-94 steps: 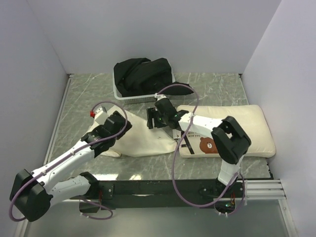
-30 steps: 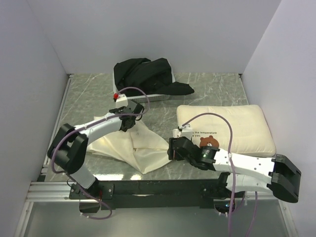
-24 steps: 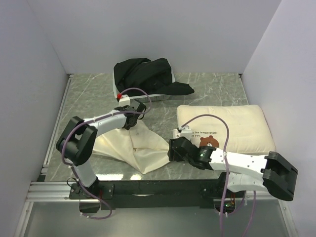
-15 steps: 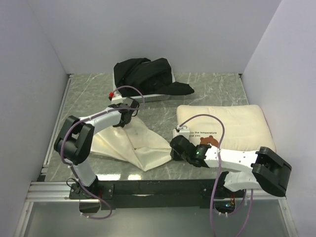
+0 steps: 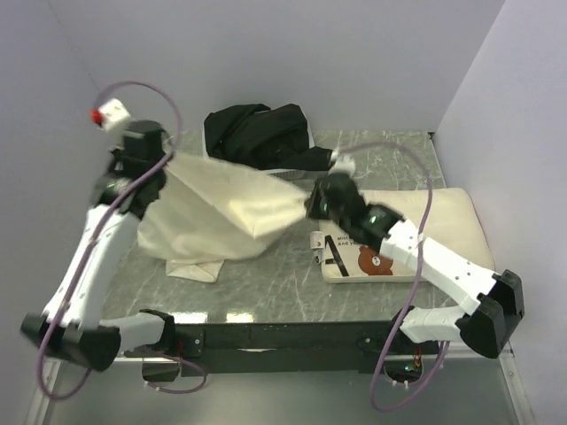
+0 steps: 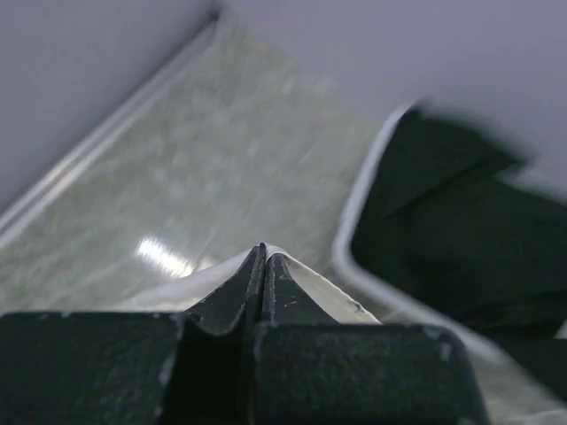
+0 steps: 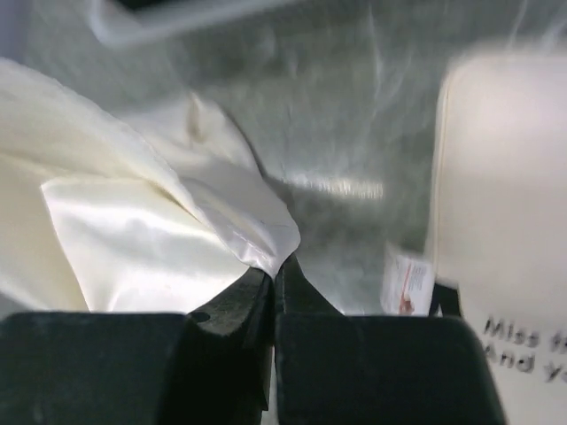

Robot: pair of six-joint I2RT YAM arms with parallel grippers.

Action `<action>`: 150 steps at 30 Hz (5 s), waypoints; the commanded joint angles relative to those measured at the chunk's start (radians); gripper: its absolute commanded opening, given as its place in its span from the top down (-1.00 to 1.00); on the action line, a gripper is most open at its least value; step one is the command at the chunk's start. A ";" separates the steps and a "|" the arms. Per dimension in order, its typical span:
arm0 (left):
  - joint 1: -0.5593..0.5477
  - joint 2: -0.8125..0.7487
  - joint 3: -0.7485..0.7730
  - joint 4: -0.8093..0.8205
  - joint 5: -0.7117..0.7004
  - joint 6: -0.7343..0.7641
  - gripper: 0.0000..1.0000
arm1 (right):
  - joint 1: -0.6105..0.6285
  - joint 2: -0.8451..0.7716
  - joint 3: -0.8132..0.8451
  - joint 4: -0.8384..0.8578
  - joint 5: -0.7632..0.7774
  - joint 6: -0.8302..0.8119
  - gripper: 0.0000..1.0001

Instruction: Put the pillow into the pillowcase

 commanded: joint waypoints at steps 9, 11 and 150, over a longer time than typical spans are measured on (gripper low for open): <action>0.012 -0.362 0.324 0.302 0.022 0.177 0.98 | -0.249 0.234 1.164 -0.390 0.065 -0.196 1.00; 0.012 -0.406 0.322 0.360 0.057 0.177 0.98 | -0.267 0.231 1.245 -0.379 0.058 -0.217 1.00; -0.965 0.174 -0.768 0.612 0.361 -0.455 -0.61 | -0.318 -0.202 -0.208 -0.105 -0.096 -0.108 1.00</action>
